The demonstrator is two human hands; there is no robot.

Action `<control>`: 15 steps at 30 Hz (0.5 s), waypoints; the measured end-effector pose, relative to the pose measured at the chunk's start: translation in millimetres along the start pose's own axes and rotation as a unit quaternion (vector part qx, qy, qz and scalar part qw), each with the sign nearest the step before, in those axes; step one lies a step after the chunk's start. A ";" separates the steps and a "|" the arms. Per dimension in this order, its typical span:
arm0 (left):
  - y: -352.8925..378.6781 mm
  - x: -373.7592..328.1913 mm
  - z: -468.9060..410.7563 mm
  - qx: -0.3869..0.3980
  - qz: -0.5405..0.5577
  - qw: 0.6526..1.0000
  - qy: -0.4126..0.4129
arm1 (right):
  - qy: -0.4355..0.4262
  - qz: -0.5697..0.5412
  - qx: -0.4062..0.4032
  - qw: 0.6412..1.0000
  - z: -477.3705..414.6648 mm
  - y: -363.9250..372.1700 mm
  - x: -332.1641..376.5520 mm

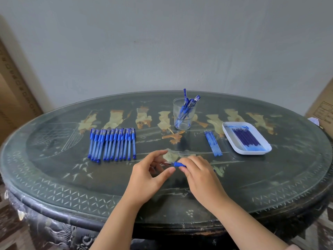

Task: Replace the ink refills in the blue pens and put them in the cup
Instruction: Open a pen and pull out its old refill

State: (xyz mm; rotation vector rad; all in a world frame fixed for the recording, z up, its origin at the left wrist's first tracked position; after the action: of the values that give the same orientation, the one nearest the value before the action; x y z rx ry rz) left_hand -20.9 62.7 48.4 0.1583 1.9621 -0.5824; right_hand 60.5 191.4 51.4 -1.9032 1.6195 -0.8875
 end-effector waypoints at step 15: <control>-14.5 11.0 0.5 -0.076 0.067 0.993 -0.064 | 0.007 0.013 0.001 1.000 0.6 2.3 -3.8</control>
State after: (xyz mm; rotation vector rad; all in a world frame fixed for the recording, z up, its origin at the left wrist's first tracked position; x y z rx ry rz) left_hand -30.7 48.3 43.3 0.1521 1.8462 -0.3446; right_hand 59.1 194.7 48.6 -1.8738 1.6473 -0.8936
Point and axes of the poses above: each hand's wrist, its own z-axis away from the middle knuckle, its own y-axis out of the palm, x = y × z, the point moved 9 cm from there along -z, towards the middle knuckle, and after that the axes turned 3 degrees about -x, right-handed, at the moved point
